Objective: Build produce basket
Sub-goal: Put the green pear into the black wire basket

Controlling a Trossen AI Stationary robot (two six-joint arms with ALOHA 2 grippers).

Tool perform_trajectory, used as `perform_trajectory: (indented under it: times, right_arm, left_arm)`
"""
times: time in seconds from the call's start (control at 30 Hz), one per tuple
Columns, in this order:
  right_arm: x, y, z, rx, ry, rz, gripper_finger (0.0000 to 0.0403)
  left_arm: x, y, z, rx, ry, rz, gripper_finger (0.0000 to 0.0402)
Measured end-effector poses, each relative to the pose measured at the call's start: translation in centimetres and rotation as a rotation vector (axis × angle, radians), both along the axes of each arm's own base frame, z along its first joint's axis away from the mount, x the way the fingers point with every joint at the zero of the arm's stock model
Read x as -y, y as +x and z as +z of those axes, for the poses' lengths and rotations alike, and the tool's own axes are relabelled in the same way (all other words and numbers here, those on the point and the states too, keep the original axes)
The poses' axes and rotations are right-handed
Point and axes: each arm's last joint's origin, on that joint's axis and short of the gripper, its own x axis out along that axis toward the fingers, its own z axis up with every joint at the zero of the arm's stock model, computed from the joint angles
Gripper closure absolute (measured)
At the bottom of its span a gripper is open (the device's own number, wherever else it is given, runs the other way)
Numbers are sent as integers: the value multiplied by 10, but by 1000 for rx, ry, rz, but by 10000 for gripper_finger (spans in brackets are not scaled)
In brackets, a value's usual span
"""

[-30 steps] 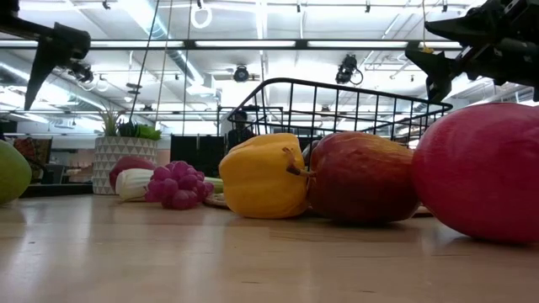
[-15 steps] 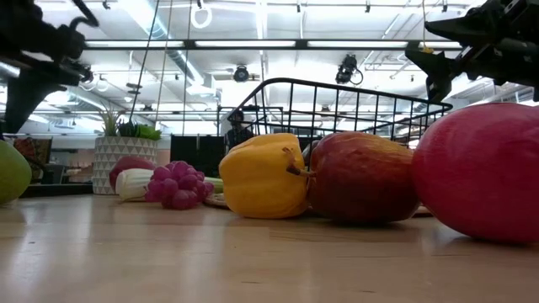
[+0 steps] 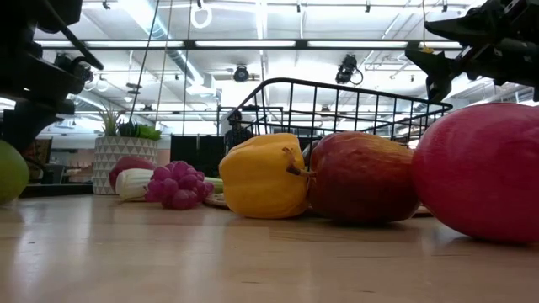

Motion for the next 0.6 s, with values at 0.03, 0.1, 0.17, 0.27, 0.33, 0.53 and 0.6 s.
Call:
perform_trajectory:
  times: [0.03, 0.1, 0.17, 0.27, 0.33, 0.53, 0.6]
  right_arm:
    - [0, 0, 0, 0, 0, 0, 172]
    - [0, 0, 0, 0, 0, 0, 172]
    - [0, 0, 0, 0, 0, 0, 172]
    - [0, 0, 0, 0, 0, 0, 172]
    - [0, 0, 0, 0, 0, 0, 172]
    - [0, 0, 0, 0, 0, 0, 172]
    - [0, 0, 0, 0, 0, 0, 172]
  left_arm:
    - [0, -1, -1, -5, -2, 0, 4]
    - [-1, -2, -4, -11, -2, -2, 4]
    - [-1, -3, -5, -13, -2, -2, 4]
    - [-1, -3, -5, -12, -3, -3, 5]
    - [-1, -3, -5, -13, -3, -6, 10]
    - [0, -1, -2, -15, -4, -44, 32]
    - [1, 1, 3, -4, -11, -56, 39]
